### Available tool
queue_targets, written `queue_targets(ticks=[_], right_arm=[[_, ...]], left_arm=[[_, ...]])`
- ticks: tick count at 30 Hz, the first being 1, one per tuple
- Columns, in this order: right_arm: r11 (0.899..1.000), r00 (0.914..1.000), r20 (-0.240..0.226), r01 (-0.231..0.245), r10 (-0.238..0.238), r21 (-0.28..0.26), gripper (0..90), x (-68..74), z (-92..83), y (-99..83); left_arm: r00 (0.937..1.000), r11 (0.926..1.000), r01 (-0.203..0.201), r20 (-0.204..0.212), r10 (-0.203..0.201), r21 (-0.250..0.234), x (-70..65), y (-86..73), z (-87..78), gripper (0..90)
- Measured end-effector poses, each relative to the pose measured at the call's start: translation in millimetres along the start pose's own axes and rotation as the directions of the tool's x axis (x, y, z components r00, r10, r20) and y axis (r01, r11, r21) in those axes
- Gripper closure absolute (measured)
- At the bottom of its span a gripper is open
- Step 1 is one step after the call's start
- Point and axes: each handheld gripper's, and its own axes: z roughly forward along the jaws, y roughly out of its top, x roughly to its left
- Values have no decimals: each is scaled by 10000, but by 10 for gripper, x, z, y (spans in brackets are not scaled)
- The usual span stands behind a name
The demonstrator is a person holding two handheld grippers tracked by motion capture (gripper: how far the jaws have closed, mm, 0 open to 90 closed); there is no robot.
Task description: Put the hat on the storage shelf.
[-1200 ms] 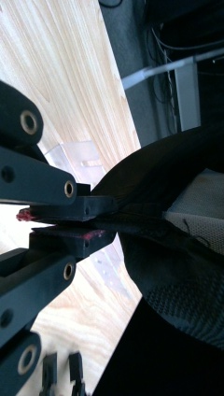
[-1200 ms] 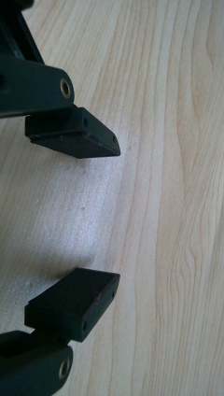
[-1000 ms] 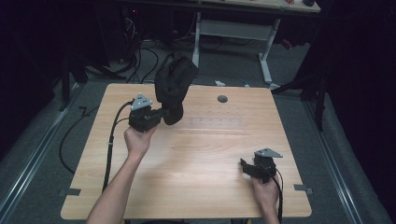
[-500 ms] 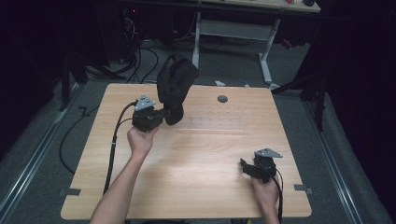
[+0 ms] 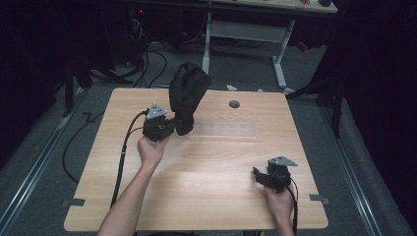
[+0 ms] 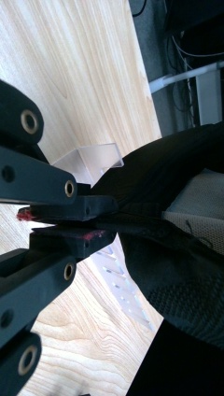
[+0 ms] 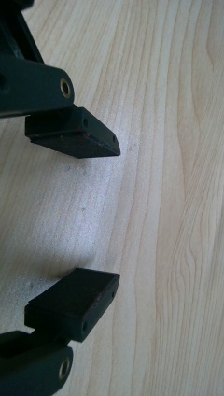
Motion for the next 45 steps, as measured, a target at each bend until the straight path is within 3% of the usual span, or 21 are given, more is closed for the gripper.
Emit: queue_targets(ticks=[4, 17, 31, 45], right_arm=[[10000, 10000, 6, 17, -17, -3, 333, -1, 0, 0], [10000, 10000, 10, 29, -29, -10, 333, -1, 0, 0], [10000, 10000, 9, 28, -28, -11, 333, -1, 0, 0], [10000, 10000, 6, 29, -29, -14, 333, -1, 1, 0]], left_arm=[[9995, 9996, 278, 119, -278, 22, 26, -59, 23, 856], [9987, 9984, 493, 133, -497, 265, 73, -77, -3, 838], [9991, 9984, 395, -134, -390, 404, 55, -48, -93, 580], [9996, 9990, 282, -102, -279, 342, 44, -4, -253, 483]])
